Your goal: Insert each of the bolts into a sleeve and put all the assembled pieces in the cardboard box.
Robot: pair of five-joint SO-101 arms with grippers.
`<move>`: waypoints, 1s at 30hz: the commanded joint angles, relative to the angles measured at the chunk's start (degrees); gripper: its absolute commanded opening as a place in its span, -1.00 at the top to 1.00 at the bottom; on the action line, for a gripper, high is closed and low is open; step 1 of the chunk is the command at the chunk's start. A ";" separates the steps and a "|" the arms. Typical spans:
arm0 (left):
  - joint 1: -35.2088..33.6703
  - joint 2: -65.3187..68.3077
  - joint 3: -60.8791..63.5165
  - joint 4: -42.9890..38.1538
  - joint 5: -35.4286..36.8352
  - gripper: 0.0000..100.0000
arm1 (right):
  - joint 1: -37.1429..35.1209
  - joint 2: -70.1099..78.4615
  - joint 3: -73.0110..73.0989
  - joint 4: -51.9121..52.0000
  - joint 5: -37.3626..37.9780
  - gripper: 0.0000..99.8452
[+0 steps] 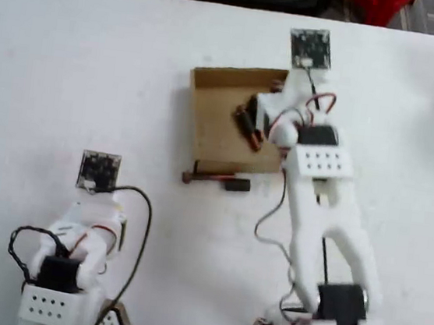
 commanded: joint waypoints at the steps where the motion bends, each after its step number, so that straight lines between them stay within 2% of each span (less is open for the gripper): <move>1: -0.48 -1.01 -0.26 0.26 -0.53 0.95 | 0.92 9.19 -15.91 6.46 4.92 0.96; 6: -0.48 -1.01 -0.26 0.26 -0.62 0.95 | 1.63 22.64 -31.30 15.43 6.24 0.96; 17: -0.48 -1.01 -0.26 0.26 -0.62 0.95 | 2.59 46.81 -54.42 21.76 6.77 0.96; 25: -0.48 -1.01 -0.26 0.26 -3.16 0.95 | 1.71 59.65 -70.59 31.87 6.86 0.96; 27: -0.48 -1.01 -0.26 0.26 -3.25 0.95 | 1.63 62.11 -74.46 34.59 6.86 0.91; 30: -0.48 -1.01 -0.26 0.26 -3.25 0.95 | 1.63 65.10 -79.82 39.34 6.86 0.68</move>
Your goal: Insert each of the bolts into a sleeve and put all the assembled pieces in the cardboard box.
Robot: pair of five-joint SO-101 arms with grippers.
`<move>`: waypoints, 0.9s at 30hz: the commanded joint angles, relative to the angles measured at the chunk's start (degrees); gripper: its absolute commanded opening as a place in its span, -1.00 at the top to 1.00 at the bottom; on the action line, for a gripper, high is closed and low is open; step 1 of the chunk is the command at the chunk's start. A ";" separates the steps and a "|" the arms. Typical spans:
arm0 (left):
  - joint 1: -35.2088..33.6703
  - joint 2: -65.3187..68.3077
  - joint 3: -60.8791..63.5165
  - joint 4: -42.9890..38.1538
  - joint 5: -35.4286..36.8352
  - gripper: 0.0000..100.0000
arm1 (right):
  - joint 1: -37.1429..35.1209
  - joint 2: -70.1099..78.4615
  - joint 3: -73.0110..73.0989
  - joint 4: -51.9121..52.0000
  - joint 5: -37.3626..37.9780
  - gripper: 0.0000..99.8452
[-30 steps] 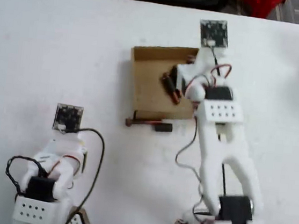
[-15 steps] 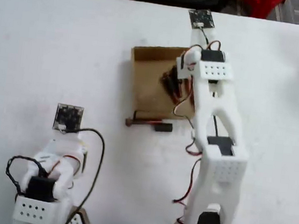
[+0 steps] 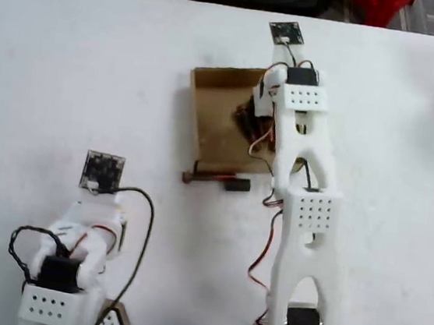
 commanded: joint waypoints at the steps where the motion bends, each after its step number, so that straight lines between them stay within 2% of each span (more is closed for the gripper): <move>1: -0.48 -1.01 -0.26 0.26 -0.62 0.95 | -0.22 2.07 -7.03 5.41 0.97 0.60; 3: -0.48 -1.01 -0.26 0.26 -0.62 0.95 | -0.13 3.30 -10.29 8.13 0.70 0.46; 5: -0.48 -1.01 -0.26 0.26 -0.62 0.95 | -0.22 4.00 -13.36 10.68 0.62 0.43; 9: -0.48 -1.01 -0.26 0.26 -0.62 0.95 | -0.22 3.82 -19.69 14.81 0.97 0.55; 16: -0.48 -1.01 -0.26 0.26 -0.70 0.95 | -0.31 4.35 -37.54 23.69 0.97 0.88; 18: -0.48 -1.01 -0.26 0.26 -0.70 0.95 | -0.22 3.47 -37.71 23.87 0.97 0.98; 21: -0.48 -1.01 -0.26 0.26 -0.70 0.95 | 0.31 1.27 -37.10 23.96 1.14 0.96; 25: -0.48 -1.01 -0.26 0.26 -0.70 0.95 | 0.75 -1.19 -36.92 24.31 7.12 0.97; 27: -0.48 -1.01 -0.26 0.26 -0.70 0.95 | 0.84 -2.15 -36.66 24.31 7.65 0.97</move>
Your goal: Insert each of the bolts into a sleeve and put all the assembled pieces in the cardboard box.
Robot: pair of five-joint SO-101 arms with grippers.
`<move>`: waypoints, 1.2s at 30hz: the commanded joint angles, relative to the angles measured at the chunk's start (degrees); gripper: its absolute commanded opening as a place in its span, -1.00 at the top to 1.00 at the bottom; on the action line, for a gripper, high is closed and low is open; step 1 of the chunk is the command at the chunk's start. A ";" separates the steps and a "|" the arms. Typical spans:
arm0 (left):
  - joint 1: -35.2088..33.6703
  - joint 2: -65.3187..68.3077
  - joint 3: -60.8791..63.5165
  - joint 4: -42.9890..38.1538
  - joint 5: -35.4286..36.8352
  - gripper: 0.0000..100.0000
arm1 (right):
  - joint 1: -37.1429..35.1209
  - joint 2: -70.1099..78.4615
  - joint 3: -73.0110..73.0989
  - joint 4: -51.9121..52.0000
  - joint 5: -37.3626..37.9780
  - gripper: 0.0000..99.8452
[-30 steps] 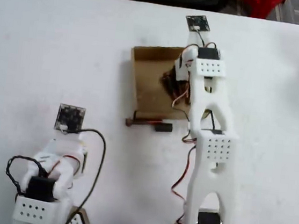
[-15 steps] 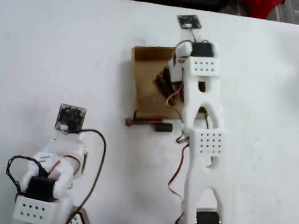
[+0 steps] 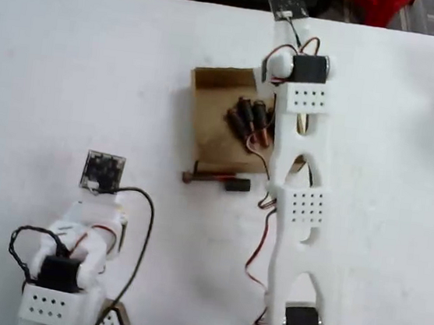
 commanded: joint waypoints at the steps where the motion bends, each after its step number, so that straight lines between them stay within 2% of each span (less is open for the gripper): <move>1: -0.48 -1.01 -0.26 0.26 -0.53 0.95 | 0.84 -7.08 -0.79 2.95 2.29 0.97; 5: -0.48 -1.01 -0.26 0.26 -0.53 0.95 | 0.84 -12.97 10.11 2.95 2.20 0.97; 11: -0.48 -1.01 -0.26 0.18 -0.53 0.95 | 0.40 -28.44 34.37 2.77 2.02 0.97; 19: -0.48 -1.01 -0.26 0.18 -0.53 0.95 | -0.84 -48.13 58.99 2.68 3.08 0.97; 26: -0.48 -1.01 -0.26 0.26 -0.53 0.95 | -7.96 -64.31 83.43 2.51 14.33 0.96; 31: -0.48 -1.01 -0.26 0.26 -0.53 0.95 | -13.41 -73.98 99.52 -2.51 21.71 0.95; 36: -0.57 -1.01 -0.26 0.26 -0.53 0.95 | -17.98 -79.60 113.76 -10.24 27.34 0.76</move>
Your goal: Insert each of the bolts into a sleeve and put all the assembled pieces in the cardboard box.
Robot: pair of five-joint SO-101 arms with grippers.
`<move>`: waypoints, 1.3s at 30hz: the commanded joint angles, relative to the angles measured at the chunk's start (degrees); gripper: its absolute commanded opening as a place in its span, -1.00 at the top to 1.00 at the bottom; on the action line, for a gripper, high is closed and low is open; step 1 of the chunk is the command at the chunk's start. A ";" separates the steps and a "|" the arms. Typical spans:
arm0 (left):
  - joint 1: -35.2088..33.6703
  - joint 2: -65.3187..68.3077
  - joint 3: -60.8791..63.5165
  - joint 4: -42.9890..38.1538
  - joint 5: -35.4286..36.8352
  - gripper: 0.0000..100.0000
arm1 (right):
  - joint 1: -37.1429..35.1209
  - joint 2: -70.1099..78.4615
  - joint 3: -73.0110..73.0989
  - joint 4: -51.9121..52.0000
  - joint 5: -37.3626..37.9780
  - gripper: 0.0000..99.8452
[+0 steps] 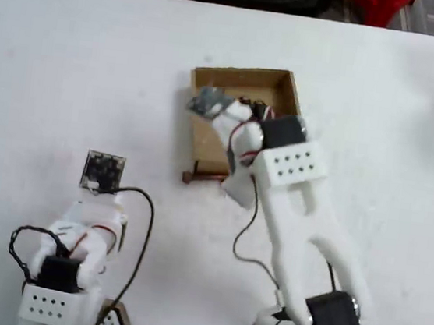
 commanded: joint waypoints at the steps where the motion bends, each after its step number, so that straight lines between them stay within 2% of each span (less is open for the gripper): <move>1: -0.57 -1.01 -0.26 0.26 -0.53 0.95 | -3.65 -4.97 8.35 -5.32 5.19 0.72; 10: -0.57 -1.01 -0.26 0.26 -0.53 0.95 | -5.32 -5.58 23.91 -24.22 13.98 0.73; 19: -0.57 -1.01 -0.26 0.26 -0.62 0.95 | -2.68 -5.49 29.71 -38.46 20.66 0.73; 24: -0.57 -1.01 -0.26 0.26 -0.62 0.95 | 0.48 -5.49 31.03 -42.86 22.95 0.73; 32: -0.57 -1.01 -0.26 0.26 -0.62 0.95 | 1.27 -5.23 33.49 -49.19 25.14 0.73; 39: -0.57 -1.01 -0.26 0.26 -0.62 0.95 | 1.27 3.12 33.14 -55.69 25.41 0.73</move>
